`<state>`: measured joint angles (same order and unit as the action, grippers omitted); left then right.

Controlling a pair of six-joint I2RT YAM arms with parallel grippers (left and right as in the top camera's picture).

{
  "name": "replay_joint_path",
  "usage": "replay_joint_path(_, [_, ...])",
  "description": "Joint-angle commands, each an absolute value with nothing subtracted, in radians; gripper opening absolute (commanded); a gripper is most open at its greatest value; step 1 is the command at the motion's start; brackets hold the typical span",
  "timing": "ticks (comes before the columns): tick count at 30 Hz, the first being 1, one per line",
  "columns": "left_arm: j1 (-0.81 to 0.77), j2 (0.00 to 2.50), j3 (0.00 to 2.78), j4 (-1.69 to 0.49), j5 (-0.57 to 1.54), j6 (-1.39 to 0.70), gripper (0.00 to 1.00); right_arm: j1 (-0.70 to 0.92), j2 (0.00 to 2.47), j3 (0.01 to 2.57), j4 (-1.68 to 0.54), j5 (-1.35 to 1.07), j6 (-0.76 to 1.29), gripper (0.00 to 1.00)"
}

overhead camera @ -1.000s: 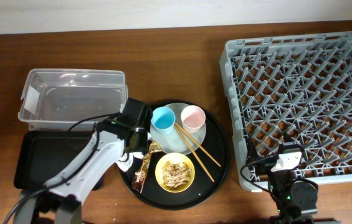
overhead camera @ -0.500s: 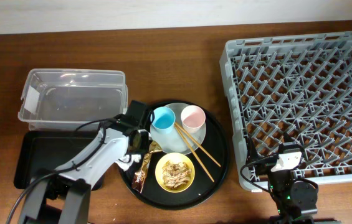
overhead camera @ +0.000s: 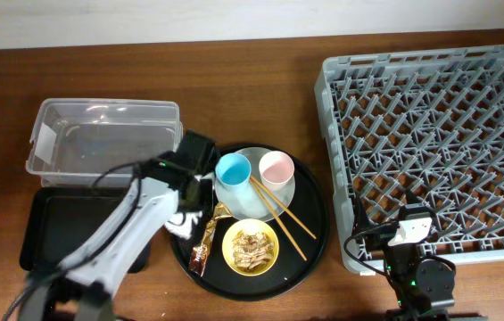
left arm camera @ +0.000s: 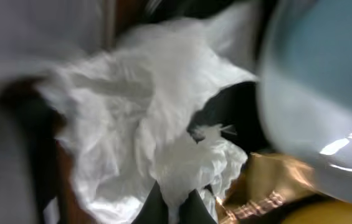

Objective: Sort waste into correct bins and load items into the dishwasher rack
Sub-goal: 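Carry the napkin with the left gripper and drop it into the clear bin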

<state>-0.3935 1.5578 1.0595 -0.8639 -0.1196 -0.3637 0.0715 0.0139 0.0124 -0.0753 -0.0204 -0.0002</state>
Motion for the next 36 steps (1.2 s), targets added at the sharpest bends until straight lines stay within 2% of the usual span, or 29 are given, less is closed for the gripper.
replay_joint_path(1, [-0.397, 1.425, 1.171, -0.909, -0.114, -0.366, 0.0, 0.064, 0.004, 0.006, -0.076, -0.022, 0.0, 0.99])
replay_joint_path(5, [-0.393, 1.328, 1.205, -0.901, -0.187, -0.366, 0.0, 0.064, 0.004, 0.006, -0.076, -0.022, 0.0, 0.98])
replay_joint_path(7, [-0.343, 1.264, 1.207, -0.838, -0.327, -0.366, 0.0, 0.064, 0.004, 0.006, -0.076, -0.022, 0.0, 0.98])
replay_joint_path(10, [-0.292, 1.267, 1.205, -0.77, -0.429, -0.366, 0.0, 0.064, 0.004, 0.006, -0.076, -0.022, 0.0, 0.98])
replay_joint_path(21, [-0.124, 1.565, 1.192, -0.557, -0.442, -0.366, 0.01, 0.064, 0.004, 0.006, -0.076, -0.022, 0.0, 0.99])
replay_joint_path(22, [-0.12, 1.595, 1.192, -0.55, -0.442, -0.366, 0.06, 0.064, 0.004, 0.006, -0.076, -0.022, 0.0, 0.99])
replay_joint_path(23, [-0.117, 1.624, 1.192, -0.537, -0.442, -0.366, 0.18, 0.064, 0.004, 0.006, -0.076, -0.022, 0.0, 0.99])
replay_joint_path(25, [-0.115, 1.666, 1.192, -0.504, -0.442, -0.366, 0.81, 0.064, 0.004, 0.006, -0.076, -0.022, 0.0, 0.99])
replay_joint_path(28, [-0.116, 1.652, 1.208, -0.515, -0.406, -0.366, 0.81, 0.064, 0.004, 0.006, -0.076, -0.022, 0.0, 0.99])
replay_joint_path(33, [-0.129, 1.523, 1.244, -0.63, -0.147, -0.366, 0.81, 0.064, 0.004, 0.006, -0.076, -0.022, 0.0, 0.99])
replay_joint_path(35, [-0.137, 1.447, 1.244, -0.688, -0.01, -0.366, 0.76, 0.064, 0.004, 0.006, -0.076, -0.022, 0.0, 0.99])
replay_joint_path(36, [-0.139, 1.408, 1.244, -0.73, 0.065, -0.366, 0.69, 0.064, 0.004, 0.006, -0.076, -0.022, 0.0, 0.99])
